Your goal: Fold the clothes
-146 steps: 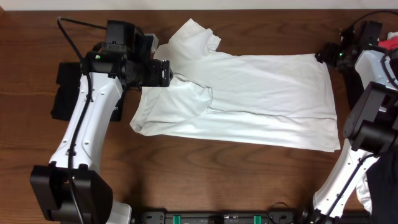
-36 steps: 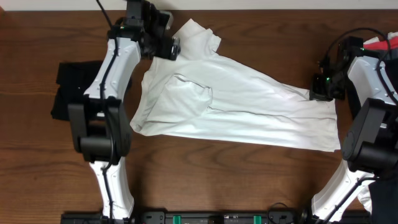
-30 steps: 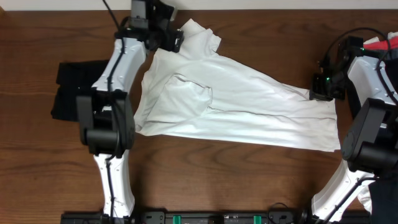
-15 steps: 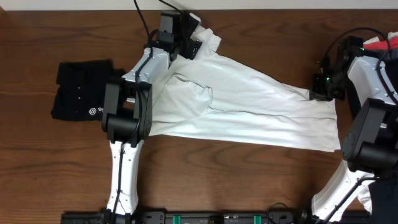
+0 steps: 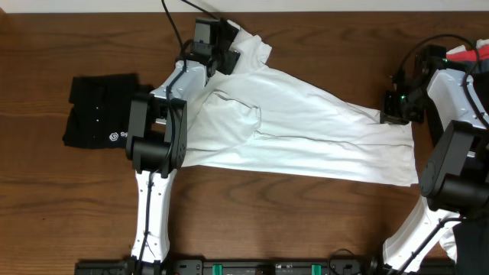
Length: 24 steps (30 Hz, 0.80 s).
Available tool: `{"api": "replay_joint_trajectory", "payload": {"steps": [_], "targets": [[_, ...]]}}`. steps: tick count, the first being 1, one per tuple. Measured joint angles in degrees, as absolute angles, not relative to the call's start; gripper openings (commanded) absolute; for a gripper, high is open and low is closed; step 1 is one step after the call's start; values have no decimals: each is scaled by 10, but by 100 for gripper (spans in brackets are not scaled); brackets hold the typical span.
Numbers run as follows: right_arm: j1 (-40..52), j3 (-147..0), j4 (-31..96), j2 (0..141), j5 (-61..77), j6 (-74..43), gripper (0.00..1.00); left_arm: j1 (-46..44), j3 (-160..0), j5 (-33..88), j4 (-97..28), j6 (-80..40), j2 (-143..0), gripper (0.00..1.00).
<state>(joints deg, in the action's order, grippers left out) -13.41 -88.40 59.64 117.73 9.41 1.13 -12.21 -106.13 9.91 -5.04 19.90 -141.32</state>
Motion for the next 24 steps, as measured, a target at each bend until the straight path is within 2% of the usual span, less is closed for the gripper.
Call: {"api": "replay_joint_trajectory", "payload": {"steps": [3,9,10,24], "targets": [[-134,-884,601,1177,94,11,4,-120,-1061,101,-52,187,-1413,56],[-134,-884,607,1177,94,11,4,-109,-1061,121,-67,149,-1413,19],[-134,-884,607,1177,94,11,4,-107,-1061,130,-70,142,-1413,8],[-134,-884,606,1177,94,11,4,-80,-1066,164,-133,120,-1381,6]]}}
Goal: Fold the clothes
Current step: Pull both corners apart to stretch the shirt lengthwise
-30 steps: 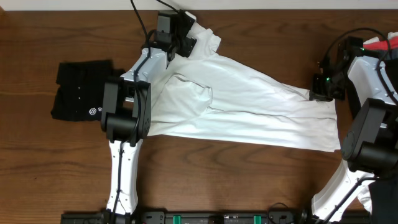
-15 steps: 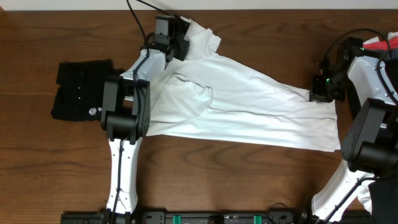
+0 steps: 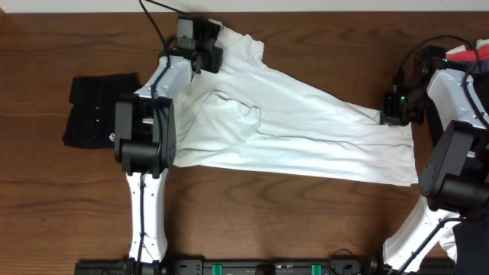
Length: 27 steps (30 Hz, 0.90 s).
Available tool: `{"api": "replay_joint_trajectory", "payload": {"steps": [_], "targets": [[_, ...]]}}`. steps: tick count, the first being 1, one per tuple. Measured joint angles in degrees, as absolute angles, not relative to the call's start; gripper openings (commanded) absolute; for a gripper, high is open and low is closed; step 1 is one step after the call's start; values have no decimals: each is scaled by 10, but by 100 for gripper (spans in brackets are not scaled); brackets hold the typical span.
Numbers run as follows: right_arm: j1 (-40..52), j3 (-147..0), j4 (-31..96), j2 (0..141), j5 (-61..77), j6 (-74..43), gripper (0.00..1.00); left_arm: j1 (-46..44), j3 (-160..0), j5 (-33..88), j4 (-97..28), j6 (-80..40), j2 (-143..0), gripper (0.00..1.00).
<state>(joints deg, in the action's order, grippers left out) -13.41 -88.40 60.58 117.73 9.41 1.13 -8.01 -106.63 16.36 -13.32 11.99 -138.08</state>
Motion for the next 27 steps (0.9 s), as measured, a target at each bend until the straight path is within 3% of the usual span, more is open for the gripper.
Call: {"api": "replay_joint_trajectory", "payload": {"steps": [10,27], "targets": [[-134,-884,606,1177,94,11,4,-80,-1067,164,-229,119,-1276,6],[-134,-884,649,1177,58,11,6,-80,-1067,164,-496,118,-1268,6]]}}
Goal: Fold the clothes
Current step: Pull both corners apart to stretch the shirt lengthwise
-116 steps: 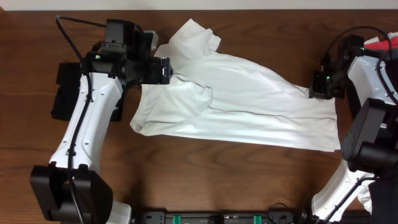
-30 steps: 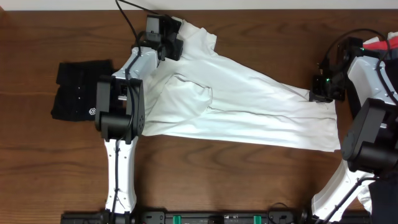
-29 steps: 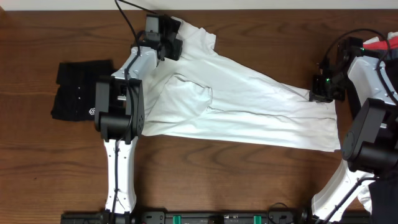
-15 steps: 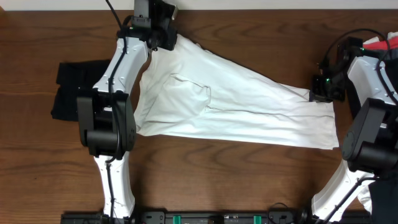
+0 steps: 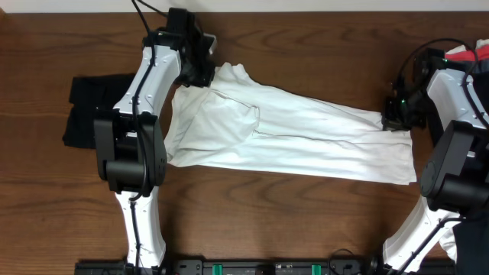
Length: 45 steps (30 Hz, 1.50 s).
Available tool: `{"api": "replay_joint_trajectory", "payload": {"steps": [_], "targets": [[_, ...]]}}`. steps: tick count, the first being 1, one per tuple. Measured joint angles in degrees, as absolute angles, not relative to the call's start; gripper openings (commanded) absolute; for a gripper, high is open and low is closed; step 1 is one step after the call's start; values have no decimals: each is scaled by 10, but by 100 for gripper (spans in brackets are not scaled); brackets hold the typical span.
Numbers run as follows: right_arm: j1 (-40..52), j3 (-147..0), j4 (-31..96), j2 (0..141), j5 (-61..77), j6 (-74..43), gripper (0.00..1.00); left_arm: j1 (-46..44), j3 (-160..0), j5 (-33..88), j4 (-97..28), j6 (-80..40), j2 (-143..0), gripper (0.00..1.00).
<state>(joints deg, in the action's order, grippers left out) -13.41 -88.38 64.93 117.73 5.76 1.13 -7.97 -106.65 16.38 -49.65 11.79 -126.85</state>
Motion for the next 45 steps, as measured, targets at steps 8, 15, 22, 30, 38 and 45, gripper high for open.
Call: {"api": "replay_joint_trajectory", "payload": {"steps": [8,15,22,30,38,45], "targets": [[-134,-884,654,1177,54,11,8,-80,-1067,164,-580,118,-1268,6],[-134,-884,655,1177,53,11,9,-80,-1067,163,-611,118,-1256,6],[-134,-884,664,1177,53,11,8,-80,-1067,133,-612,118,-1185,6],[-134,-884,679,1177,51,11,9,-79,-1067,101,-644,118,-1163,11],[-134,-884,684,1177,51,12,17,-79,-1067,92,-664,119,-1163,49],[-134,-884,685,1177,49,16,45,-79,-1065,93,-580,118,-1167,53]]}}
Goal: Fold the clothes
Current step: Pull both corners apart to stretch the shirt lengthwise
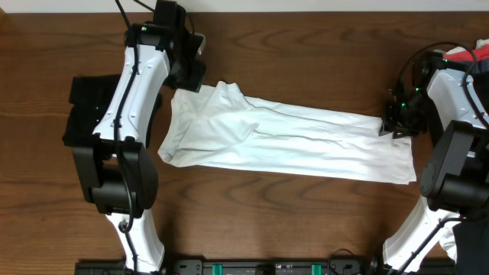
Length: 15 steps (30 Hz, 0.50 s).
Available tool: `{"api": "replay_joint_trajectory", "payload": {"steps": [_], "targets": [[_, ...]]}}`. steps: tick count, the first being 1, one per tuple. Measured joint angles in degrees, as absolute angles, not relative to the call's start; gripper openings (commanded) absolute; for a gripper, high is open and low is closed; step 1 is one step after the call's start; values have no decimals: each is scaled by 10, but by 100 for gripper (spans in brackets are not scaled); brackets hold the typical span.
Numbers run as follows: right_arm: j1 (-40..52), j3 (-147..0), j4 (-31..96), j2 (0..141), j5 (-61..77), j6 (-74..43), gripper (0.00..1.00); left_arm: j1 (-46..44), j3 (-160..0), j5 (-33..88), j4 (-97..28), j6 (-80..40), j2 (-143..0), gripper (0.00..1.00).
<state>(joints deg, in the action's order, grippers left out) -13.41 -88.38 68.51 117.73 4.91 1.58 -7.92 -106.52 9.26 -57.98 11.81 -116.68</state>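
Note:
A white garment (290, 141) lies stretched across the middle of the table in a long band, its left end bunched and wrinkled. My left gripper (191, 80) holds the garment's upper left corner, shut on the cloth. At the far right, my right gripper (392, 122) is down at the garment's upper right corner and looks shut on the cloth there. A folded black garment (92, 111) with a small white logo lies at the left, partly under my left arm.
The wooden table's far edge (306, 14) meets a white wall strip just behind my left gripper. Red and white cloth (470, 53) shows at the right edge behind my right arm. A black rail (267, 267) runs along the near edge.
My left gripper has moved left and toward the near side with the white corner. The garment's left end is now narrower and flatter. The right gripper stayed in place.
At first the white garment fanned toward the back centre, my left gripper on its far corner. The gripper then stood progressively farther left with that corner. The fan has drawn into a long horizontal band, with the right gripper fixed at the right corner.

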Motion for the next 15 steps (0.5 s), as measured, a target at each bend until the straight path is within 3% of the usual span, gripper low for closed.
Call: {"api": "replay_joint_trajectory", "payload": {"steps": [9,15], "targets": [[-134,-884,686,1177,50,17,71,-87,-1064,134,-483,125,-1243,57],[-134,-884,690,1177,49,19,74,-105,-1058,136,-461,125,-1278,57]]}}
